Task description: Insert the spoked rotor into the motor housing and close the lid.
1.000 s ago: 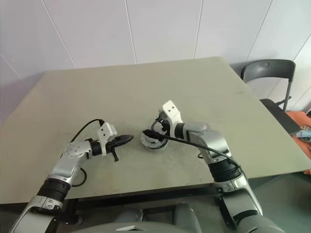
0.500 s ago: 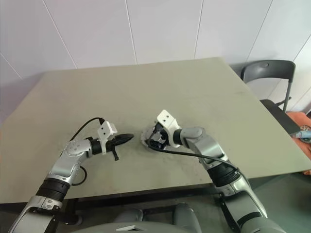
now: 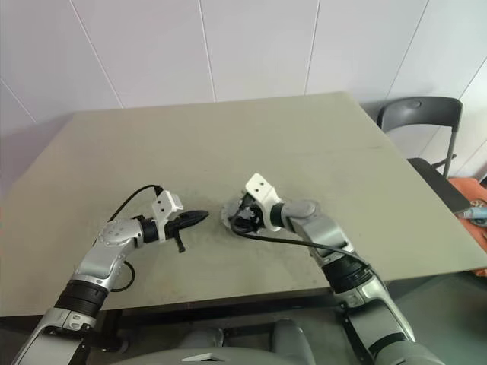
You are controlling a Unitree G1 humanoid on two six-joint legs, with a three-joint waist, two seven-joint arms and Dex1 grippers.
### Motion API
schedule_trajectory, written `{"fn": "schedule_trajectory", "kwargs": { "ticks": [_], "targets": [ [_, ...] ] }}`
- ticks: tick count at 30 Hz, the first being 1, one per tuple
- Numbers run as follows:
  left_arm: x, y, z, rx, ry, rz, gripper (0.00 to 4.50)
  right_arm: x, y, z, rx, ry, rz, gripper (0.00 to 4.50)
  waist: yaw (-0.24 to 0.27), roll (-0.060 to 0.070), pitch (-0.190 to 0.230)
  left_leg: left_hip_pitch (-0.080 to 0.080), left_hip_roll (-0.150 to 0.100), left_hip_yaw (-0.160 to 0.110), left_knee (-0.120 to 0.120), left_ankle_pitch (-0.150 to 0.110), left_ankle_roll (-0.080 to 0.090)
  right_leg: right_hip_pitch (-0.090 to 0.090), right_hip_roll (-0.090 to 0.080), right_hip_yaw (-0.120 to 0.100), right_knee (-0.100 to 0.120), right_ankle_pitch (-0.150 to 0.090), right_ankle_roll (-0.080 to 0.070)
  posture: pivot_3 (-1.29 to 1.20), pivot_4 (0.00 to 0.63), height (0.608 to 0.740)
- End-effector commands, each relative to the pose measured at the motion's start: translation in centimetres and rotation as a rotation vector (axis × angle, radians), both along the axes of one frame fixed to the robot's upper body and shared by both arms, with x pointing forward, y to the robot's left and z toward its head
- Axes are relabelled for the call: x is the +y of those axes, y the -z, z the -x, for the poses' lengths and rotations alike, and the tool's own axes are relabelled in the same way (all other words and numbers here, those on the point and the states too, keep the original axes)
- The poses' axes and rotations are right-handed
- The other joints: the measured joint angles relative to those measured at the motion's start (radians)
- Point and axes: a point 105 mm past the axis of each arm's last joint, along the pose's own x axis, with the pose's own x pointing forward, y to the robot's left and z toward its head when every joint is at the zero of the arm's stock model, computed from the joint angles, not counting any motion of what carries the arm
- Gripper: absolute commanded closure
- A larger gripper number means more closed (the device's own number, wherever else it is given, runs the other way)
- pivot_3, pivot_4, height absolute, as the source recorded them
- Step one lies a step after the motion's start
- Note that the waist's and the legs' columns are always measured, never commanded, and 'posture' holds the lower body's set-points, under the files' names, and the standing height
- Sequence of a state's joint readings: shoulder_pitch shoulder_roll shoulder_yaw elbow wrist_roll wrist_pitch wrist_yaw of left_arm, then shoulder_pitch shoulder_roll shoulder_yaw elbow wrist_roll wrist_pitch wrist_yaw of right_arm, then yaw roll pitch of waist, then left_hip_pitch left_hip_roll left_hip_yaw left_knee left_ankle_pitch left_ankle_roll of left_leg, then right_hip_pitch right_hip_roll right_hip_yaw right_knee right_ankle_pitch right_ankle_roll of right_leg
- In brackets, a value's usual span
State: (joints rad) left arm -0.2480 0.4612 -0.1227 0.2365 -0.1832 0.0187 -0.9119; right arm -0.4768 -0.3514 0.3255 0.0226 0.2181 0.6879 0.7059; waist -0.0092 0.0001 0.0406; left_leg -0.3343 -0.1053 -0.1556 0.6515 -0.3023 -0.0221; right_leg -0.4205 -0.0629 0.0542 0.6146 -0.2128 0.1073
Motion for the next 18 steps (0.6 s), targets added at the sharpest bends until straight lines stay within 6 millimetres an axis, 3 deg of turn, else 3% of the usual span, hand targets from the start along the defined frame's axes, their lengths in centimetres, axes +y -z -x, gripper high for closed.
{"fn": "schedule_trajectory", "kwargs": {
  "ticks": [1, 6, 11, 18],
  "targets": [
    [0.2, -1.5, -0.5, -0.058, -0.006, 0.008, 4.5, -0.1, -2.6, -0.3, -0.02, -0.014, -0.126, 1.36, 0.0, 0.0, 0.0, -0.001, 0.0, 0.0, 0.0, 0.0, 0.0, -0.001, 0.0, 0.0, 0.0, 0.0, 0.0, 0.0, 0.0, 0.74],
    [0.0, -1.7, -0.5, -0.061, -0.002, 0.01, 4.5, -1.0, -3.0, -0.6, -0.046, -0.019, -0.097, 1.36, 0.0, 0.0, 0.0, -0.003, 0.0, 0.0, 0.0, 0.0, 0.0, -0.004, 0.0, 0.0, 0.0, 0.0, 0.0, 0.0, 0.0, 0.74],
    [-0.1, -2.0, -0.4, -0.061, 0.005, 0.016, 4.5, -1.7, -1.5, -0.4, -0.073, -0.049, 0.036, 1.36, 0.0, 0.0, 0.0, -0.003, 0.0, 0.0, 0.0, 0.0, 0.0, -0.004, 0.0, 0.0, 0.0, 0.0, 0.0, 0.0, 0.0, 0.74],
    [-0.2, -2.3, -0.2, -0.061, 0.013, 0.04, 4.5, -1.7, -0.9, -0.7, -0.074, -0.026, 0.054, 1.36, 0.0, 0.0, 0.0, -0.003, 0.0, 0.0, 0.0, 0.0, 0.0, -0.003, 0.0, 0.0, 0.0, 0.0, 0.0, 0.0, 0.0, 0.74]
  ]
}}
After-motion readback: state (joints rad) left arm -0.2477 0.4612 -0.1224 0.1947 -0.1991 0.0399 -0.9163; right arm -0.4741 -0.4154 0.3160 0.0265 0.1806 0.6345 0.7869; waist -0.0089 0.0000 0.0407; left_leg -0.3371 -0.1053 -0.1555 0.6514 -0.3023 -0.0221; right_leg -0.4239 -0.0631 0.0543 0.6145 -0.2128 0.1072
